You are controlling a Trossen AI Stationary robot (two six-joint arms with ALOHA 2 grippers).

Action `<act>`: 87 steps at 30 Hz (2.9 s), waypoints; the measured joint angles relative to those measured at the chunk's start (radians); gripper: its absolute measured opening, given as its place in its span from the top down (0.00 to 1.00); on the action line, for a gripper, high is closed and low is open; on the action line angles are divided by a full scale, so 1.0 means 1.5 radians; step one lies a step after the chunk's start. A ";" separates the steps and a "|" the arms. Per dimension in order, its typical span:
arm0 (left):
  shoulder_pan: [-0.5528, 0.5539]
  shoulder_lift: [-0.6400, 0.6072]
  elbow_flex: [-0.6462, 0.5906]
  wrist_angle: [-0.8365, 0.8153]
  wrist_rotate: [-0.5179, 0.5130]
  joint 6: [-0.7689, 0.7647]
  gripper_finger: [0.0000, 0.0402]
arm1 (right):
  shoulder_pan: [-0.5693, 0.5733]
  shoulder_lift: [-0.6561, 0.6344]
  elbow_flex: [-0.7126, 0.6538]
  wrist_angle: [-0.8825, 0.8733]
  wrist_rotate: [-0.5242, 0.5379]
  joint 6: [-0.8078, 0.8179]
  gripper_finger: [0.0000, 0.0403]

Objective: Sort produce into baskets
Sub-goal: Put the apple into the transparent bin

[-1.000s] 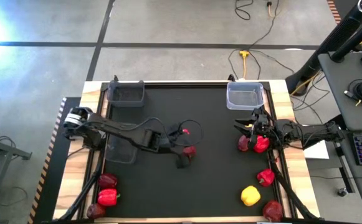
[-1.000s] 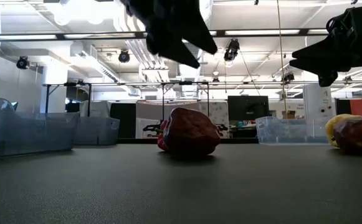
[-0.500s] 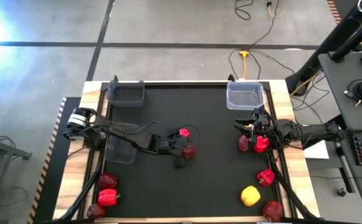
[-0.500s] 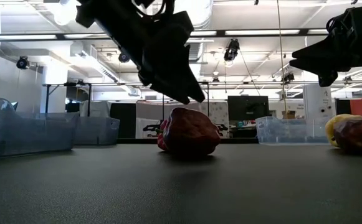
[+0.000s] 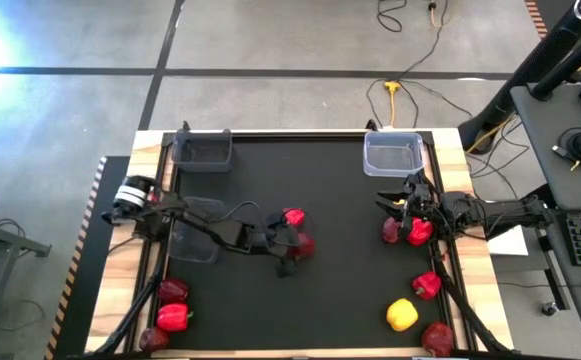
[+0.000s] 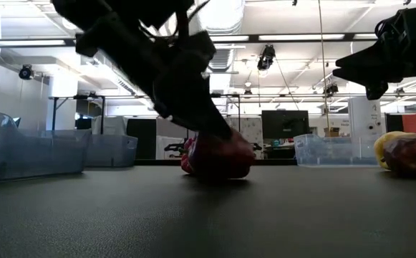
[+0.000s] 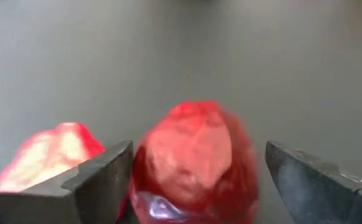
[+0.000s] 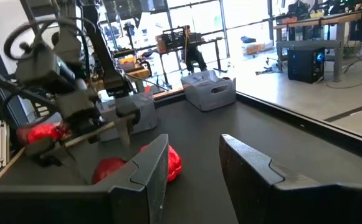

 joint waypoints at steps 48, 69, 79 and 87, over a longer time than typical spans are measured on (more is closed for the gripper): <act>0.261 0.231 0.266 0.085 0.057 0.106 0.23 | 0.000 0.000 0.000 0.000 0.000 0.000 0.67; 0.241 -0.003 0.204 -0.007 0.062 0.091 0.06 | 0.000 0.000 0.000 0.000 -0.001 0.000 0.67; 0.069 -0.263 -0.189 0.348 0.021 0.054 0.06 | 0.000 0.000 0.000 -0.003 -0.006 -0.001 0.67; -0.045 -0.401 -0.325 0.364 -0.055 0.050 0.06 | 0.000 0.001 0.000 -0.002 -0.005 -0.001 0.67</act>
